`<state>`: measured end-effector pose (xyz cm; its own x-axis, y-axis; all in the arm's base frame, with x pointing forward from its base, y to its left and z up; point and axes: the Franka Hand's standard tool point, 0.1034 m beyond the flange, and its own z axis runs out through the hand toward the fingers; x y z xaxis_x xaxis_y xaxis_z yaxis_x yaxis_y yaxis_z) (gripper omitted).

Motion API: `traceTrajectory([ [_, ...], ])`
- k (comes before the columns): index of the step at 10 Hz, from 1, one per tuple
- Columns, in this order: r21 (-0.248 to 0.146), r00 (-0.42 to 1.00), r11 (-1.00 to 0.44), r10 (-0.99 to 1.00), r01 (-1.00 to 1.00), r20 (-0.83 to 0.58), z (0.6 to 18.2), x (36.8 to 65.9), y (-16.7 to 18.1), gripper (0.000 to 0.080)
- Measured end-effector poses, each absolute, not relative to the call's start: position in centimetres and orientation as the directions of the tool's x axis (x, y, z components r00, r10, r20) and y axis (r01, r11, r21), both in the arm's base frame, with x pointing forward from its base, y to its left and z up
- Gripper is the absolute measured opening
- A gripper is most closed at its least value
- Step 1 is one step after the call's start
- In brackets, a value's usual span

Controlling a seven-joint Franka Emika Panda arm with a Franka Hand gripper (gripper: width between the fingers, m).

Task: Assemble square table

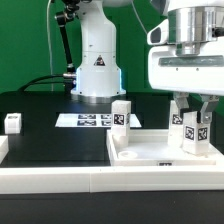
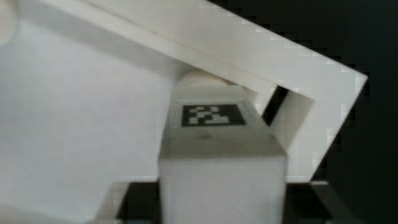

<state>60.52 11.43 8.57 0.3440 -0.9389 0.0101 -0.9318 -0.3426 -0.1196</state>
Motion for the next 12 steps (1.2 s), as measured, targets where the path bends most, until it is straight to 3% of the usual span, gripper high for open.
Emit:
traceTrajectory([
  [4, -0.122, 0.017, -0.010, -0.998, -0.992, -0.060, 8.51, 60.55, 11.72, 0.0290],
  [6, -0.118, -0.070, 0.079, -0.994, -0.990, -0.080, 8.50, 60.57, 11.76, 0.0290],
  [7, -0.118, -0.064, 0.073, -0.995, -0.990, -0.079, 8.50, 60.57, 11.77, 0.0290],
  [8, -0.120, -0.005, 0.014, -0.998, -0.993, -0.070, 8.49, 60.55, 11.78, 0.0349],
  [9, -0.122, 0.073, -0.066, -0.995, -0.990, -0.061, 8.49, 60.54, 11.85, 0.0531],
  [10, -0.109, 0.161, -0.155, -0.986, -0.982, -0.048, 8.46, 60.49, 12.03, 0.0612],
  [12, -0.128, 0.369, -0.365, -0.929, -0.922, -0.009, 8.37, 61.18, 12.29, 0.0642],
])
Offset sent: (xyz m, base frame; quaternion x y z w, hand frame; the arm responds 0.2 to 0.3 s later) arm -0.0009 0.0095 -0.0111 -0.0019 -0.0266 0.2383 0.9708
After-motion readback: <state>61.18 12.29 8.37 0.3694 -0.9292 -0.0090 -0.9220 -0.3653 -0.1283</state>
